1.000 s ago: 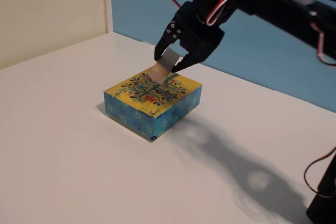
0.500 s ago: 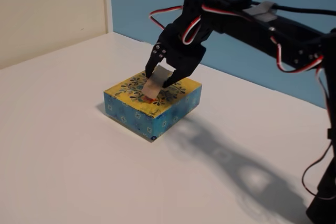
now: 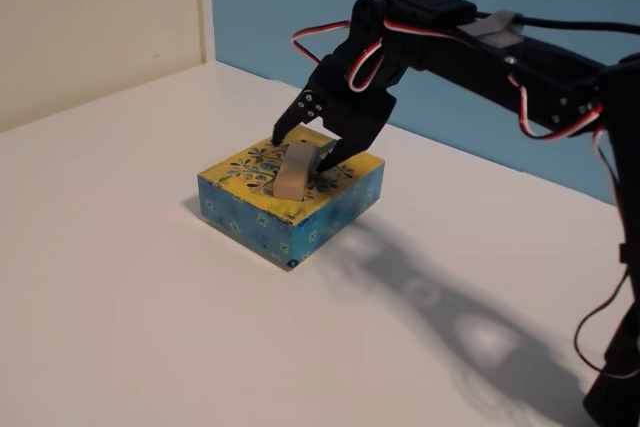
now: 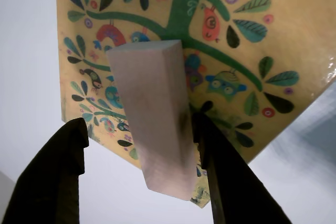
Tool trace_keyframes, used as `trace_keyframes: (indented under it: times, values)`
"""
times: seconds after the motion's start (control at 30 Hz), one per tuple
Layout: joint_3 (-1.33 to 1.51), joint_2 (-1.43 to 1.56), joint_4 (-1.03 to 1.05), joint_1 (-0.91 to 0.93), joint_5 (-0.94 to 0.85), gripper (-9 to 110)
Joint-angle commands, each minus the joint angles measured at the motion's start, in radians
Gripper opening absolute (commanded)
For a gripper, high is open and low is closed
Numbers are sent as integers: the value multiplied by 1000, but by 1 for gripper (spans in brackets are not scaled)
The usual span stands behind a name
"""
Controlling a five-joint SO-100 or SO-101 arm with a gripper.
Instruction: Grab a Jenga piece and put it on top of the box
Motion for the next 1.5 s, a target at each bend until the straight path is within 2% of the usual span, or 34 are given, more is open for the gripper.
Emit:
trace_keyframes:
  times: [0.0, 0.2, 0.3, 0.37, 0.57, 0.67, 0.8, 1.0, 1.27, 1.47]
  values:
    - [-41, 15, -6, 23, 3, 24]
    - [-31, 95, 43, 43, 11, 24]
    - [-31, 152, 81, 55, 32, 6]
    - [-31, 187, 101, 60, 44, 0]
    - [-29, 319, 175, 67, 71, 0]
    - [61, 407, 172, 77, 63, 0]
    - [374, 604, 43, 94, 29, 0]
    - [982, 946, -275, 104, -17, 0]
    - [1362, 1045, -595, 153, 0, 0]
    - [1647, 1285, -736, 137, -3, 0]
